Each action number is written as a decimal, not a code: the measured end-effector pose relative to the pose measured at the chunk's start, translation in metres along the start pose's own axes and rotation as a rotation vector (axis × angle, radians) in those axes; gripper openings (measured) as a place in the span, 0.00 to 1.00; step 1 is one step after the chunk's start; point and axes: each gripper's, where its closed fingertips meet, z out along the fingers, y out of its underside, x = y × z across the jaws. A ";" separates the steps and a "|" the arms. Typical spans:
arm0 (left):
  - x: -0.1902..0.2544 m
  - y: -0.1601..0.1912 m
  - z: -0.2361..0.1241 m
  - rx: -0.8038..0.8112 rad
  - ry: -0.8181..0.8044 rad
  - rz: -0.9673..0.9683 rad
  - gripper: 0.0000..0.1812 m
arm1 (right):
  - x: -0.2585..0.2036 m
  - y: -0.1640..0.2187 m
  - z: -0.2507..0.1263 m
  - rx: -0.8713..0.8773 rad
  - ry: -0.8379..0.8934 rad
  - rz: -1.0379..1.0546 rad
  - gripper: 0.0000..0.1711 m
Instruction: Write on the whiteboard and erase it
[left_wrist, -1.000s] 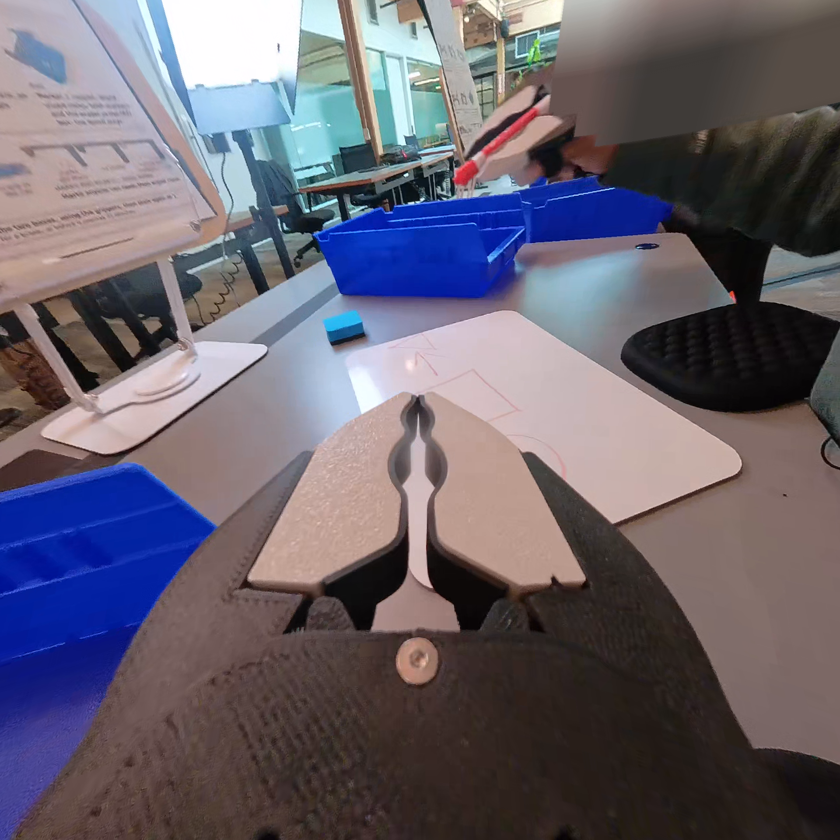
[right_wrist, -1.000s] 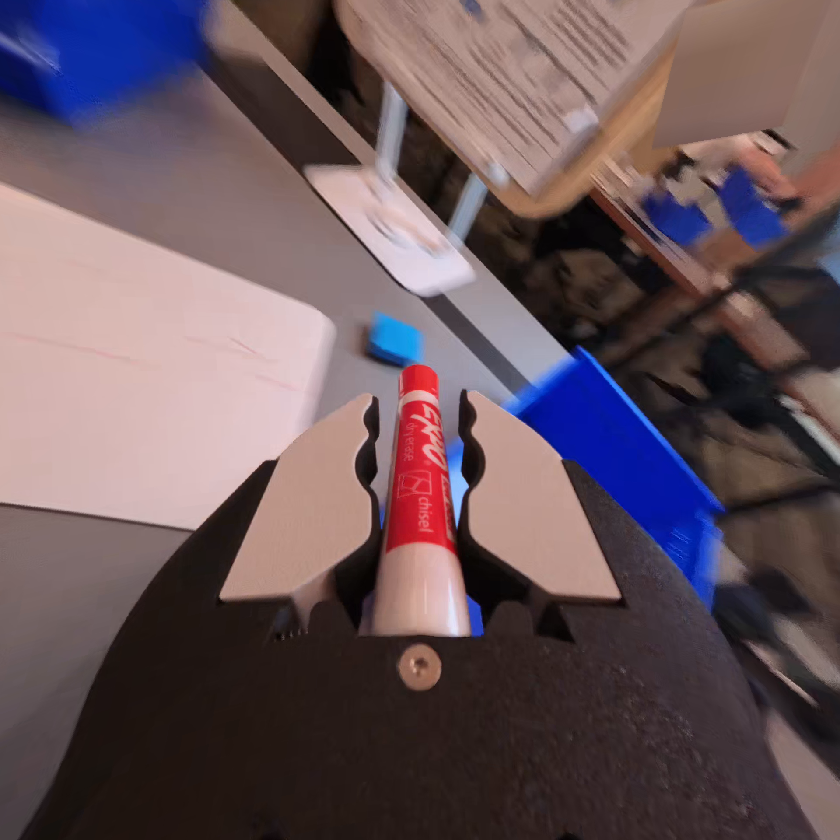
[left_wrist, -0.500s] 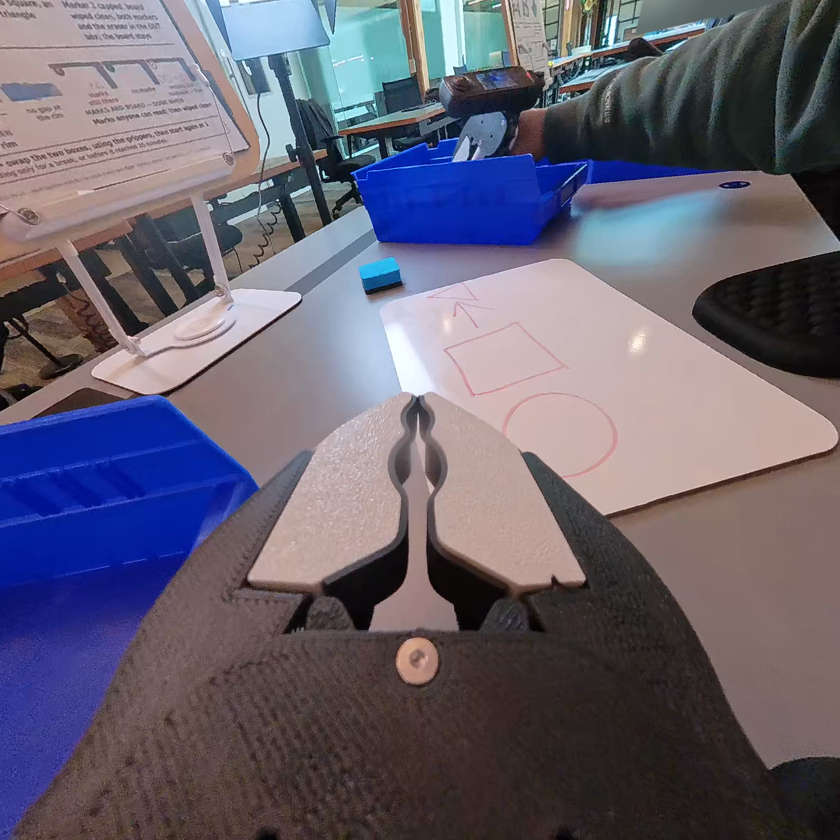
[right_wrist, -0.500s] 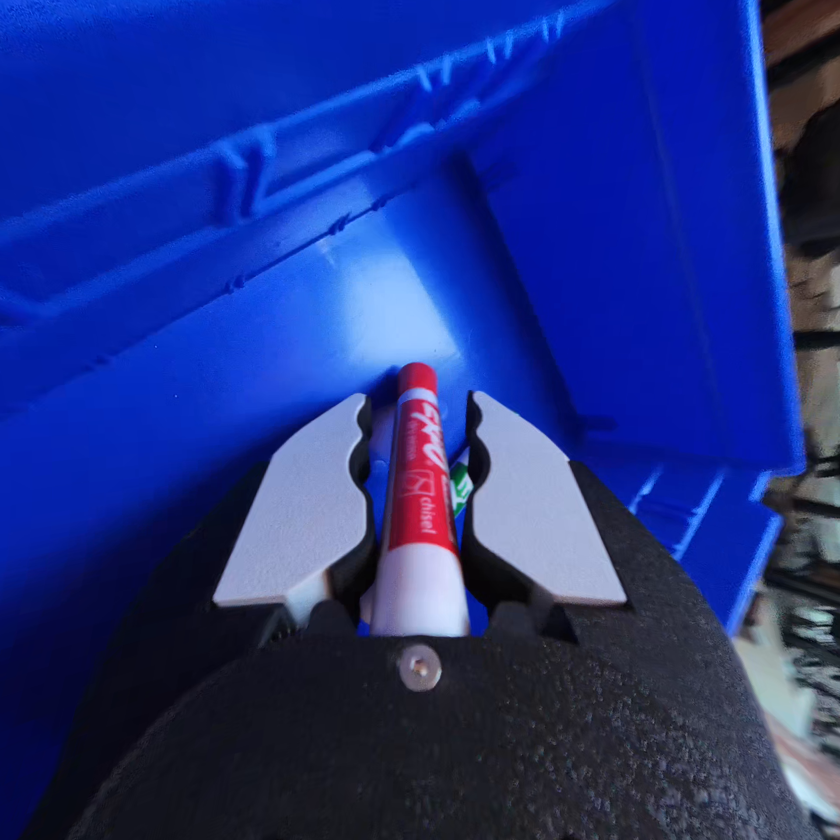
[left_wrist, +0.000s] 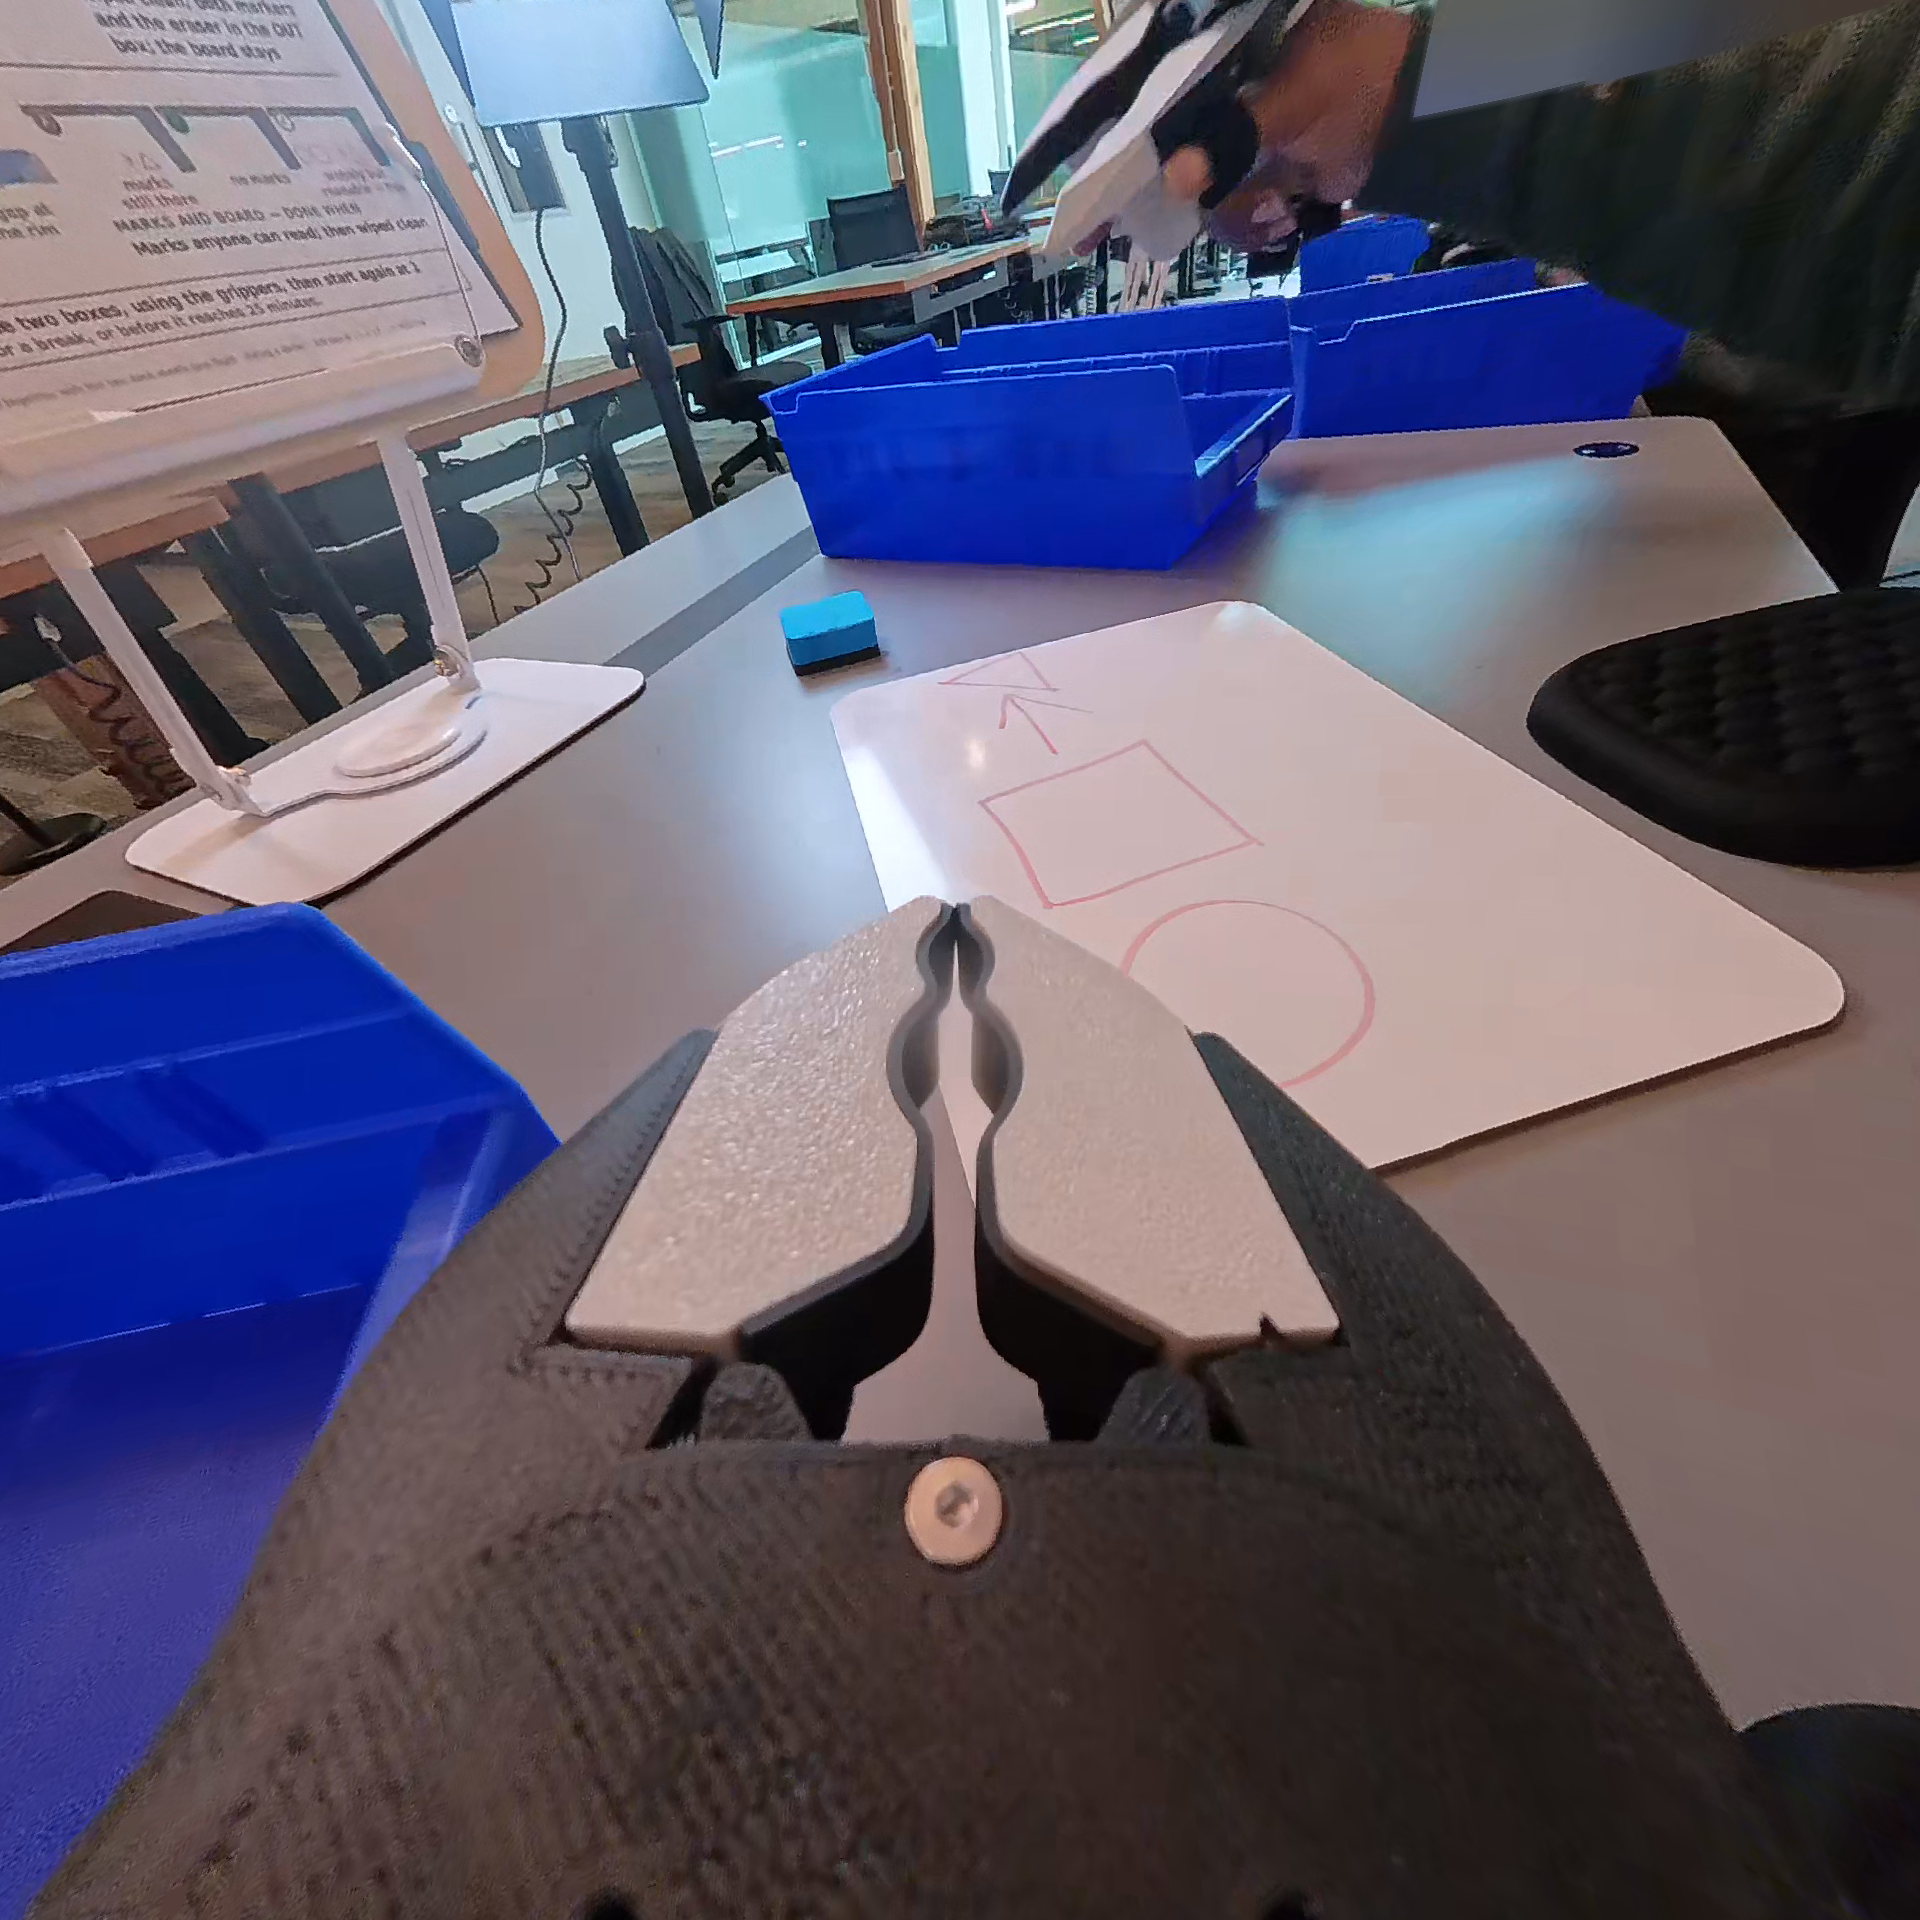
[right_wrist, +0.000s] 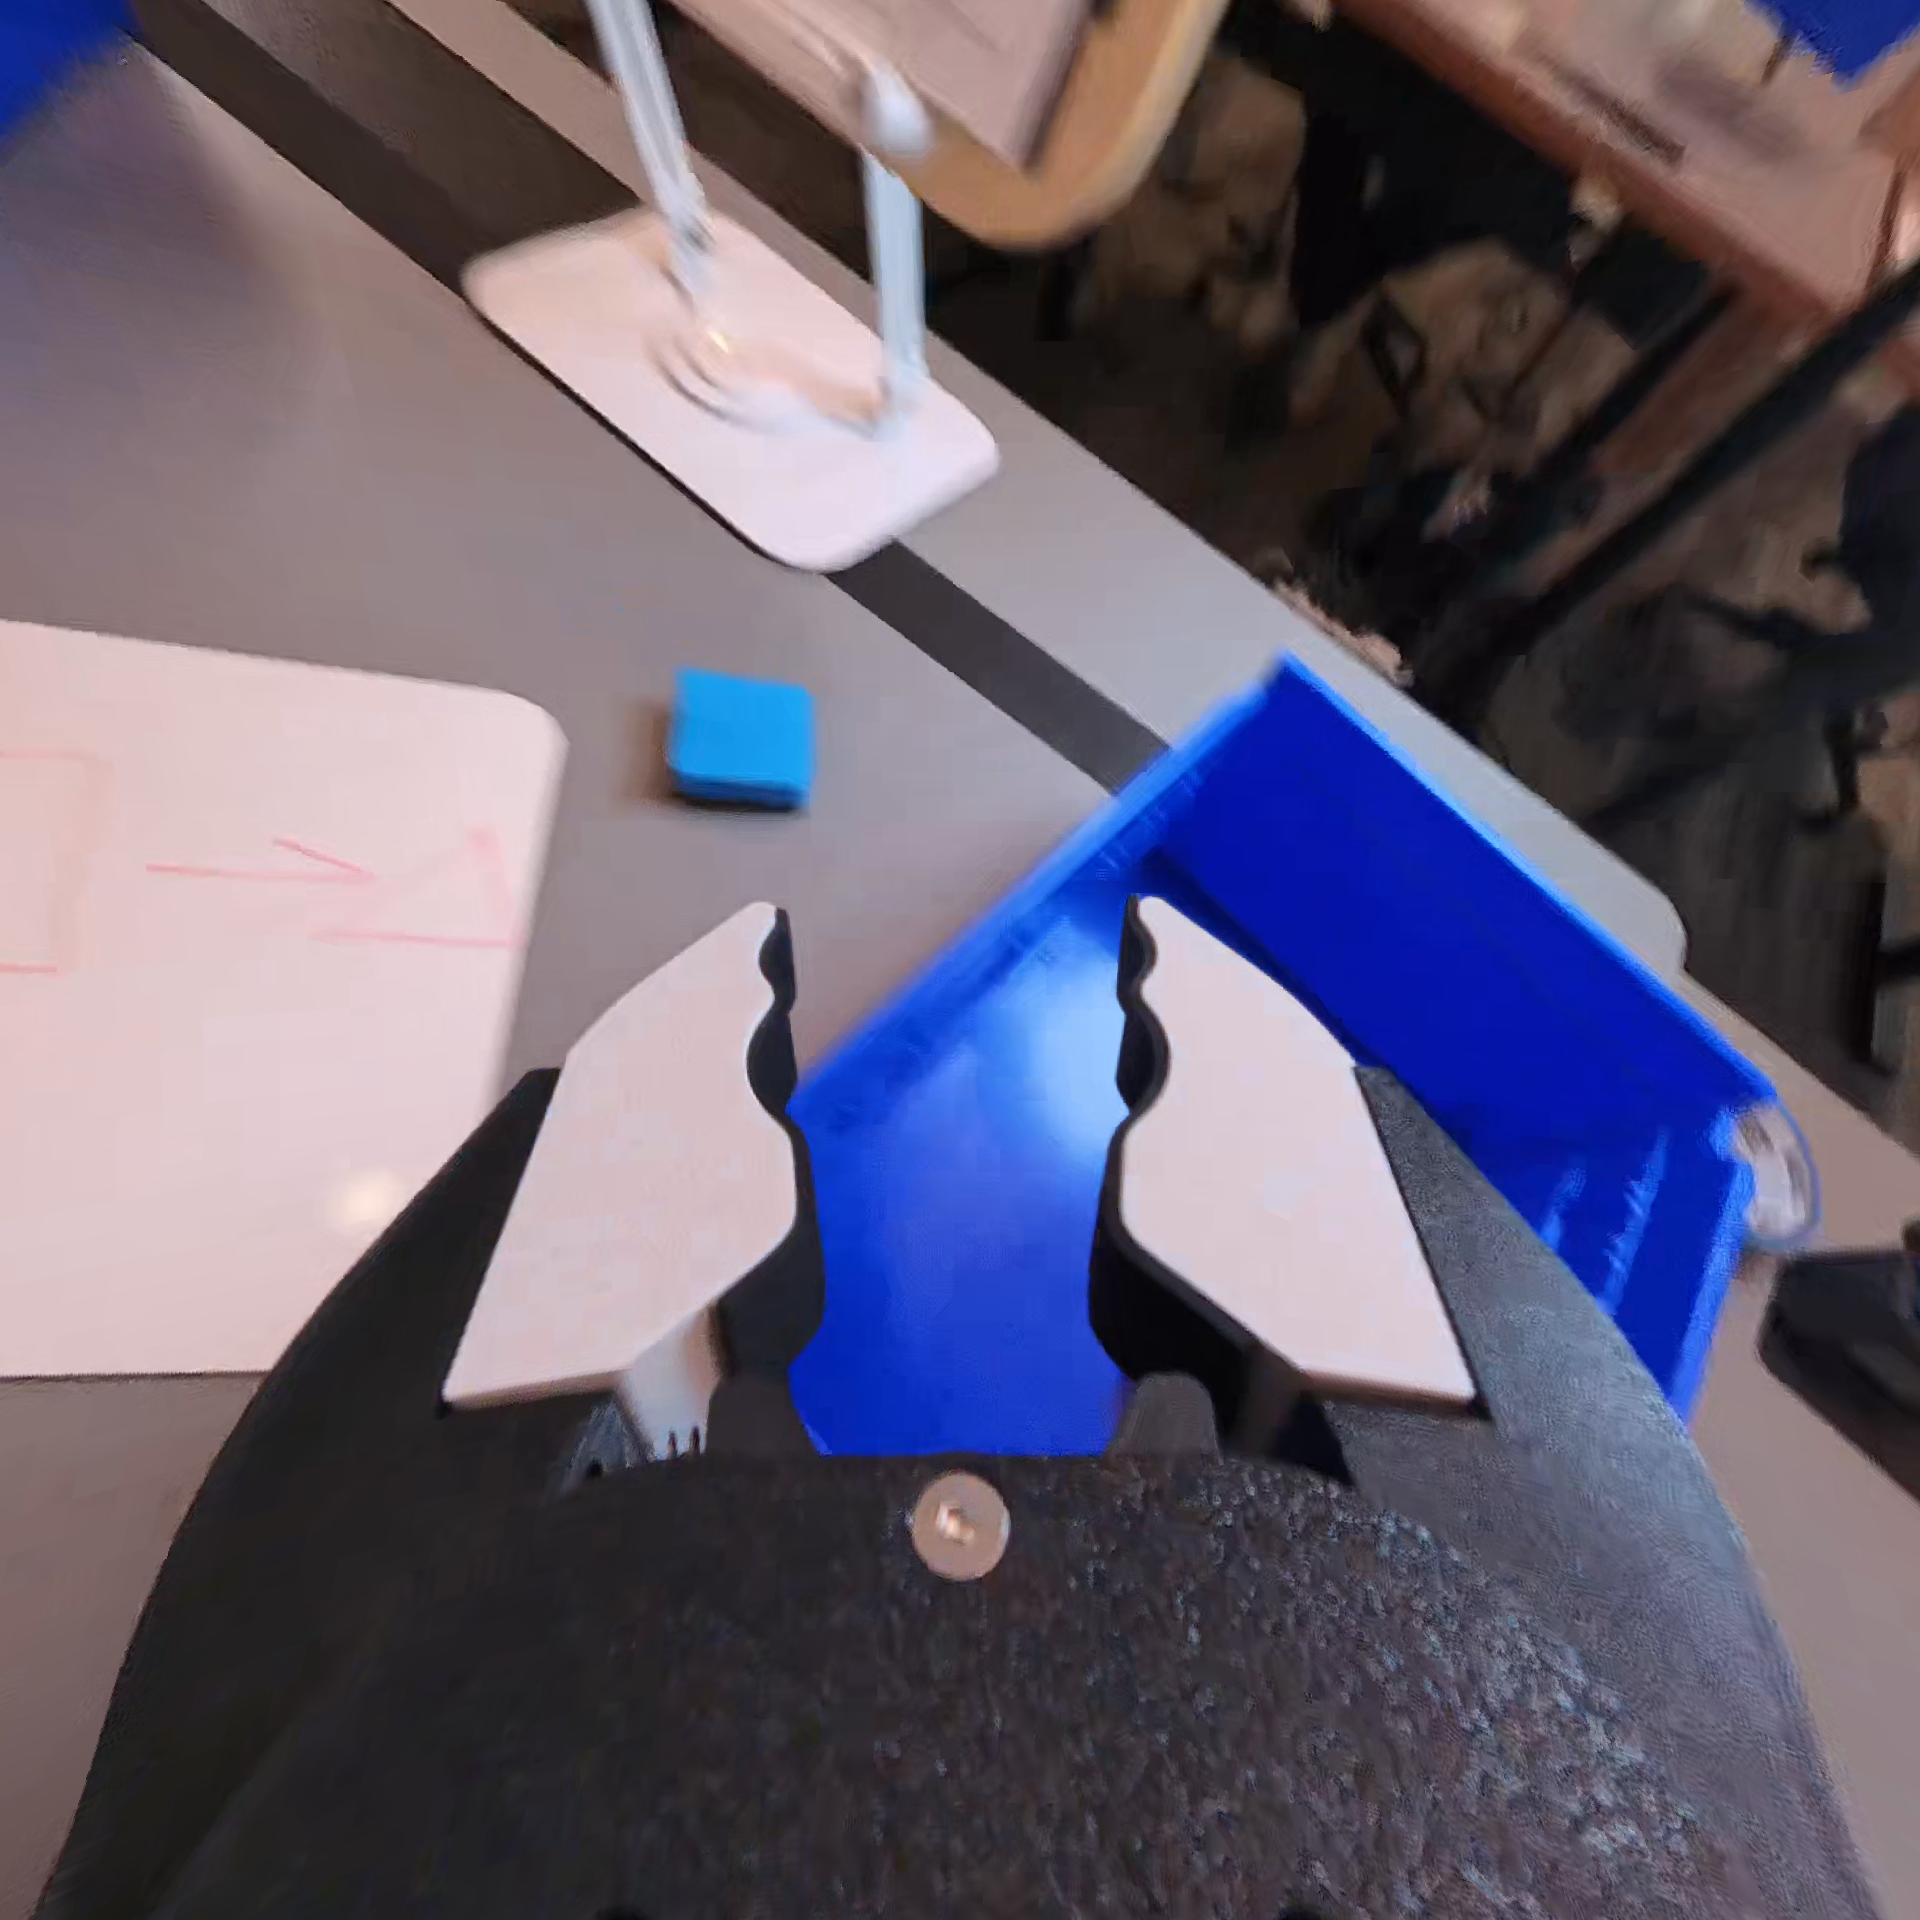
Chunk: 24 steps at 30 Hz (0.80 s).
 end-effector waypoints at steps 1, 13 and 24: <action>0.000 0.000 0.000 0.000 -0.001 -0.001 0.00 | -0.022 -0.014 -0.002 0.034 -0.026 -0.020 0.34; 0.012 -0.002 -0.003 0.023 0.050 0.029 0.00 | -0.080 0.010 0.150 -0.418 -0.147 0.124 0.41; 0.031 0.025 0.002 -0.123 0.194 0.033 0.17 | -0.112 0.009 0.150 -0.411 -0.284 0.059 0.29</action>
